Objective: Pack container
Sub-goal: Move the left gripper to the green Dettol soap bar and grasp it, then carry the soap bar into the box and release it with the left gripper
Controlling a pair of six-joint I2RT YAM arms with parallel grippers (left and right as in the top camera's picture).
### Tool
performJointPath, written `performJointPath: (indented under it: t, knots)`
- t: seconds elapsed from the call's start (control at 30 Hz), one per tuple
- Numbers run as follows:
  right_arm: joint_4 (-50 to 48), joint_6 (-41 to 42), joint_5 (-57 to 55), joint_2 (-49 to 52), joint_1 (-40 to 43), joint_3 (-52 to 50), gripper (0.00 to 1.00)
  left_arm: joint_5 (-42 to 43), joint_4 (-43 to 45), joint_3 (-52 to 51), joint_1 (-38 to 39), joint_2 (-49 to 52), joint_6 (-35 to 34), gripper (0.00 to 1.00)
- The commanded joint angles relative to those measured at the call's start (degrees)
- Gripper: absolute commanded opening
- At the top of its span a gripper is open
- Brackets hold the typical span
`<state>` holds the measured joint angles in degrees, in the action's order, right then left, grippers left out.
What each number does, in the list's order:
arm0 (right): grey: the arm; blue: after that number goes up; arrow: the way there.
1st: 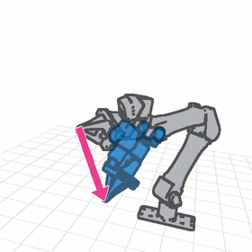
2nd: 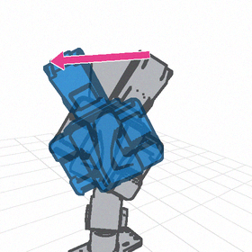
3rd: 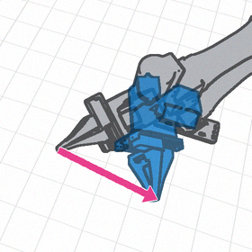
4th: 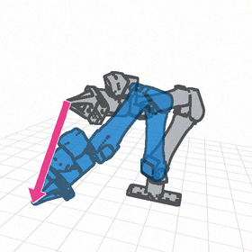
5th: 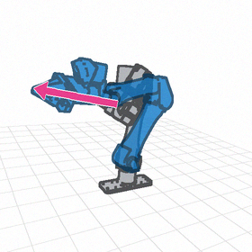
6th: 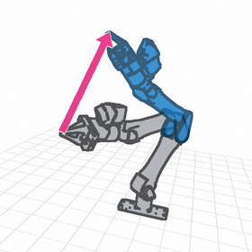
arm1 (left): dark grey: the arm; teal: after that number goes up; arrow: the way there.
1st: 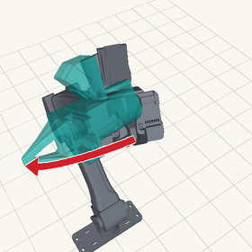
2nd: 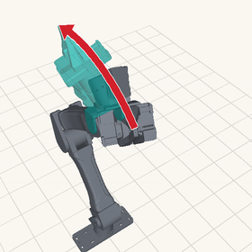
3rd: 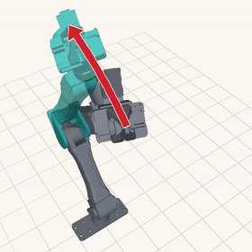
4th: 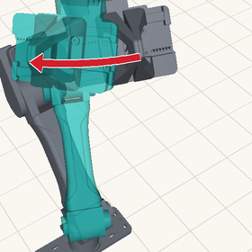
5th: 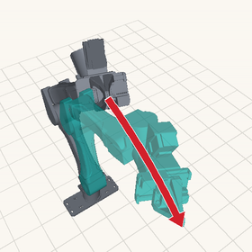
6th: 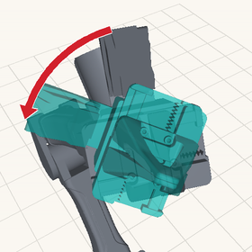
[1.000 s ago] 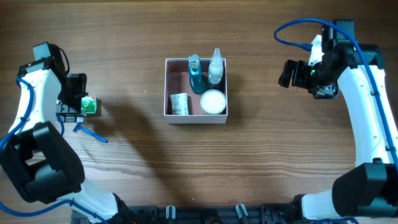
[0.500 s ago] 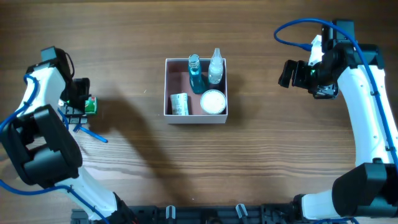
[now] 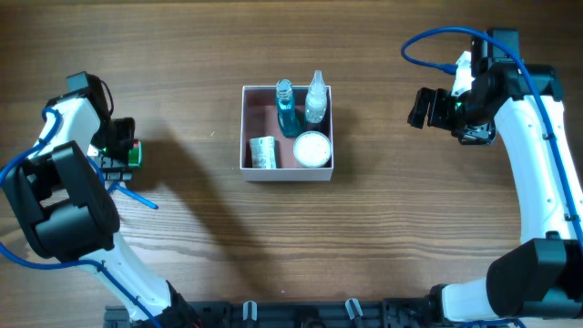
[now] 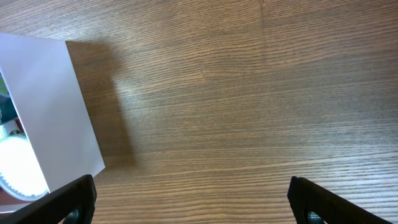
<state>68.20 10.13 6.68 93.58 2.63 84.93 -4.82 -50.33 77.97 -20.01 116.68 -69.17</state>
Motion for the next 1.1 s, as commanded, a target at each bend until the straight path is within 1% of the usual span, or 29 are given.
performJointPath:
  t: [0.0,0.03,0.07,0.23,0.37,0.5,0.57,0.7,0.87,0.97,1.07]
  knots:
    - [0.1,-1.0,0.9,0.5,0.0,-0.2,1.0,-1.0,-1.7,0.0,-0.4,1.5,-0.3,0.7]
    - [0.1,-1.0,0.9,0.5,0.0,-0.2,1.0,-1.0,-1.9,0.0,-0.4,1.5,-0.3,0.64]
    - [0.1,-1.0,0.9,0.5,0.0,-0.2,1.0,-1.0,-2.1,0.0,-0.4,1.5,-0.3,0.62]
    - [0.1,-1.0,0.9,0.5,0.0,-0.2,1.0,-1.0,-3.0,0.0,-0.4,1.5,-0.3,0.59]
    - [0.1,-1.0,0.9,0.5,0.0,-0.2,1.0,-1.0,-3.2,0.0,-0.4,1.5,-0.3,0.53]
    - [0.1,-1.0,0.9,0.5,0.0,-0.2,1.0,-1.0,-3.2,0.0,-0.4,1.5,0.6,0.49]
    - [0.1,-1.1,0.9,0.5,0.0,-0.2,1.0,-1.0,-2.9,0.1,-0.4,1.5,2.8,0.47]
    - [0.0,-1.1,0.9,0.5,0.0,-0.2,1.0,-1.0,-3.4,1.9,-0.3,1.4,7.9,0.4]
    - [0.0,-1.1,0.9,0.5,0.0,-0.2,1.0,-1.0,-8.4,6.6,0.0,-0.6,11.9,0.38]
    - [0.0,-1.1,0.9,0.5,0.0,-0.2,1.0,-1.0,-11.8,9.6,1.8,-3.5,16.0,0.38]
    - [0.0,-1.1,0.9,0.5,0.0,-0.2,1.0,-0.9,-14.1,11.3,5.6,-7.6,20.4,0.37]
